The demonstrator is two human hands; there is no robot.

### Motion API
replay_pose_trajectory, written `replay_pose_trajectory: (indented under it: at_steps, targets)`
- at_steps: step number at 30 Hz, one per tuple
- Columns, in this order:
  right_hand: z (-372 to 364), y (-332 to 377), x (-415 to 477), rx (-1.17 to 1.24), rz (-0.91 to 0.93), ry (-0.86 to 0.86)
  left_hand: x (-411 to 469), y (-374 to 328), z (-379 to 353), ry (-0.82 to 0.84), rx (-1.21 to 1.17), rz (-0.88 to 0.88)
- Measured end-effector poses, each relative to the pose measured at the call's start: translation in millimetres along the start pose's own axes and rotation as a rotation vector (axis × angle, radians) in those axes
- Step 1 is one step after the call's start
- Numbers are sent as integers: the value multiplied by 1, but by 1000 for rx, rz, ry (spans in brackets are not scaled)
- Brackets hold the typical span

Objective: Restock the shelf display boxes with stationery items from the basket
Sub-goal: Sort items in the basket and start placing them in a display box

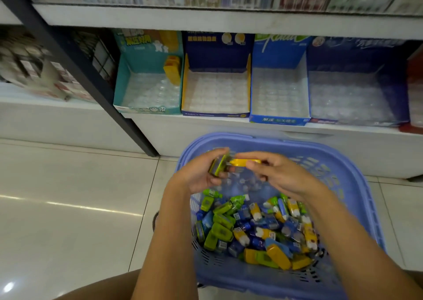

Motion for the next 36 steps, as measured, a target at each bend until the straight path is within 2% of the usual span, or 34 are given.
replay_pose_trajectory:
  at_steps: [2,4,8,10,14,19,24,28,33,36]
  targets:
    - [-8,36,4,-15,130,-80,-14,-23,-3,41,34,-127]
    - [-15,66,15,-56,249,-181,-26,-41,-2,-4,69,-268]
    - [-21,118,53,-153,386,-456,-50,-65,24,-386,93,-504]
    - [-29,146,78,-314,484,-514,-63,-70,42,-529,-18,-579]
    - [-53,180,133,-531,594,-497,-82,-71,69,-618,-256,-629]
    - [-68,179,179,-816,502,-399,-90,-70,82,-695,-188,-605]
    - [-65,181,185,-962,492,-396,-85,-69,86,-626,-409,-591]
    - [-64,184,184,-951,490,-384,-79,-66,91,-629,-441,-583]
    - [-70,180,186,-1214,551,-349,-73,-65,98,-678,-489,-569]
    - [-72,181,187,-1370,513,-342,-73,-67,100,-653,-371,-635]
Point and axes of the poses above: each hand's wrist, its own x-axis towards the middle knuckle, its own z-axis out of the back of the hand, y = z × x, the point moved 4 cm from there along x, towards the middle knuckle
